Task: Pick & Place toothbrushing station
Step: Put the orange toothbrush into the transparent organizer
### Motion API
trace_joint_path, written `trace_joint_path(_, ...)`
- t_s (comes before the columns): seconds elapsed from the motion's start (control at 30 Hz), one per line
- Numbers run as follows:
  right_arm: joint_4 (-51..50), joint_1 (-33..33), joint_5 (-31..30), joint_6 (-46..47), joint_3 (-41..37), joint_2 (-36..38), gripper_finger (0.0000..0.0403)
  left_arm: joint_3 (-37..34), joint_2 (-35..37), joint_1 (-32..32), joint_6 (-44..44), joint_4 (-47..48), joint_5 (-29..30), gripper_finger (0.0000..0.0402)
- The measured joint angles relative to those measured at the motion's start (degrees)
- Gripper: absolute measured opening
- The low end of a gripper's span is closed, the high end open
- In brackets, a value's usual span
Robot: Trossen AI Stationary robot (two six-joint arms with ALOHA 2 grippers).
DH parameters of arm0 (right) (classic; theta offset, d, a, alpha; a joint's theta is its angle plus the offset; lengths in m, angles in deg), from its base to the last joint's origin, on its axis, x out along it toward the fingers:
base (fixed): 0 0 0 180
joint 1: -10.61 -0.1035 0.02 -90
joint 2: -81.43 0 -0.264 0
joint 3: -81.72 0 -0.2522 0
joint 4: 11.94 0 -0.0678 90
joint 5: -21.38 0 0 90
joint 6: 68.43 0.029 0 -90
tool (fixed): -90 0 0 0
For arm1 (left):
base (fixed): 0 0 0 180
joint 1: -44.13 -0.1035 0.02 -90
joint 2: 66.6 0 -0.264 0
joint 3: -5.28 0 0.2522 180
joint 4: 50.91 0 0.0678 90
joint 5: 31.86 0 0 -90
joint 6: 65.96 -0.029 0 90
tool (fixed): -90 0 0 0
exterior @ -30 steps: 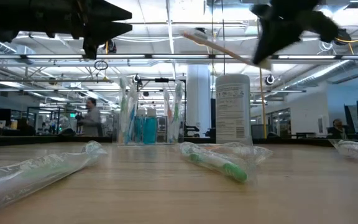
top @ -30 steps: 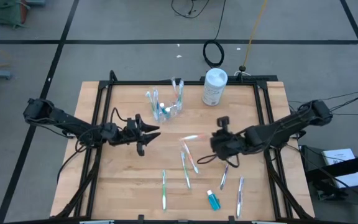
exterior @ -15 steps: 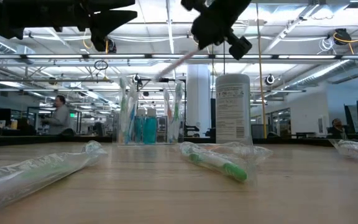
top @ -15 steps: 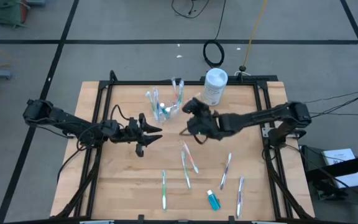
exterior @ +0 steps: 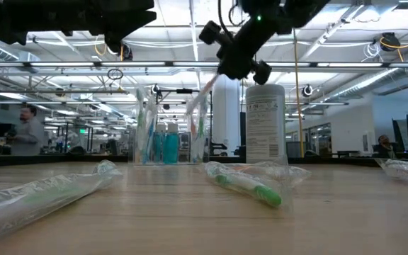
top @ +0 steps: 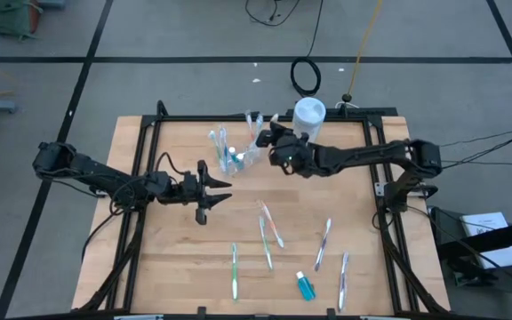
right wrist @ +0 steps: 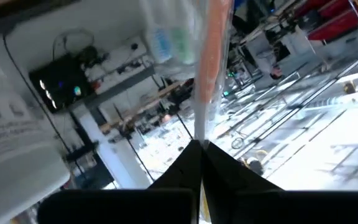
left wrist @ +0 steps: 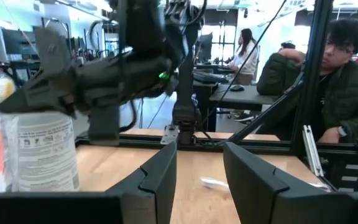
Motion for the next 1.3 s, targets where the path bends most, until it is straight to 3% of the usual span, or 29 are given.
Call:
trace_joint_path(0.2,3.27,3.67,0.45,-10.95,-4.80,0.00,0.0000,0.00,0.00,-0.09,-2.47,-0.07,0.02,0.0136)
trace_joint_path(0.27,5.46,4.98,3.15,-12.02,-6.67,-0.02,0.0000,0.00,0.00,-0.43,-2.47,-0.14,0.04,0.0136)
trace_joint_path(0.4,16.43,6.70,8.87,-15.61,-10.63,-0.02,0.0000,0.00,0.00,-1.50,-1.97,-0.27,0.07,0.0136)
trace_joint_path(0.6,25.61,6.88,10.15,-20.56,-11.39,0.02,0.0000,0.00,0.00,-3.01,-0.56,-0.25,0.08,0.0136)
trace_joint_path(0.87,20.43,7.18,17.69,-27.48,-11.42,-0.62,0.0000,0.00,0.00,-3.87,1.23,-0.23,0.07,0.0136)
trace_joint_path(1.3,28.55,7.78,18.93,-27.86,-11.44,-3.97,0.0000,0.00,0.00,-3.85,2.99,-0.64,0.00,0.0136)
